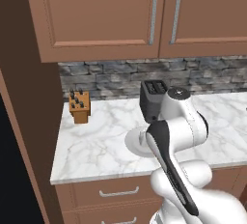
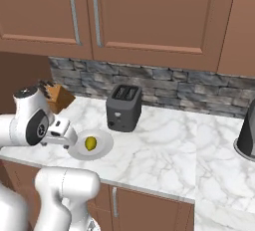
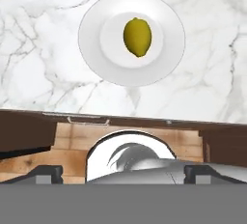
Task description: Pick lemon from the fridge and place it on the plate on the counter.
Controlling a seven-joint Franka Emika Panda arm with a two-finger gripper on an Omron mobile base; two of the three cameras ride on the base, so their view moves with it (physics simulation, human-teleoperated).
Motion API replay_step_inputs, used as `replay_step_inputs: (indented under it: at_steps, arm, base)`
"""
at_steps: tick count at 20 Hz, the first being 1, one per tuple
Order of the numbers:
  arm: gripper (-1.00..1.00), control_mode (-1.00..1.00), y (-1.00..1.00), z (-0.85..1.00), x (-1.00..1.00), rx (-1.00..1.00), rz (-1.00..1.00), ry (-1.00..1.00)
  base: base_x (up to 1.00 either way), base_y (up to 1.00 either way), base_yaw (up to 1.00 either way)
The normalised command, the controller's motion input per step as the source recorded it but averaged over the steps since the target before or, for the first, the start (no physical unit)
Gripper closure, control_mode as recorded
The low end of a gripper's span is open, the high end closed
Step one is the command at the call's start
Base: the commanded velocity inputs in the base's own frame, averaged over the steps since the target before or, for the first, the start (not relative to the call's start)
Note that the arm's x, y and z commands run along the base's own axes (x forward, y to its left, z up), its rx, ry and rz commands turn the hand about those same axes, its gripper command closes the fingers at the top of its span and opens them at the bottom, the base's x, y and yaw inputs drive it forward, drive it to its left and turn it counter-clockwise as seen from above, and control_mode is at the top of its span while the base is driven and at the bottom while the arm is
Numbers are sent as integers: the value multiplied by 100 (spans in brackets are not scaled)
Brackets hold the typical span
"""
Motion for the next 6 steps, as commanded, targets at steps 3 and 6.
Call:
replay_step_inputs:
  at_steps: [3, 6]
  arm:
    - [-100, -100, 6, 38, -41, 0, 0, -2]
    - [-100, -100, 9, 68, -32, 0, 0, -5]
  base:
    - [0, 0, 0]
    - [0, 0, 0]
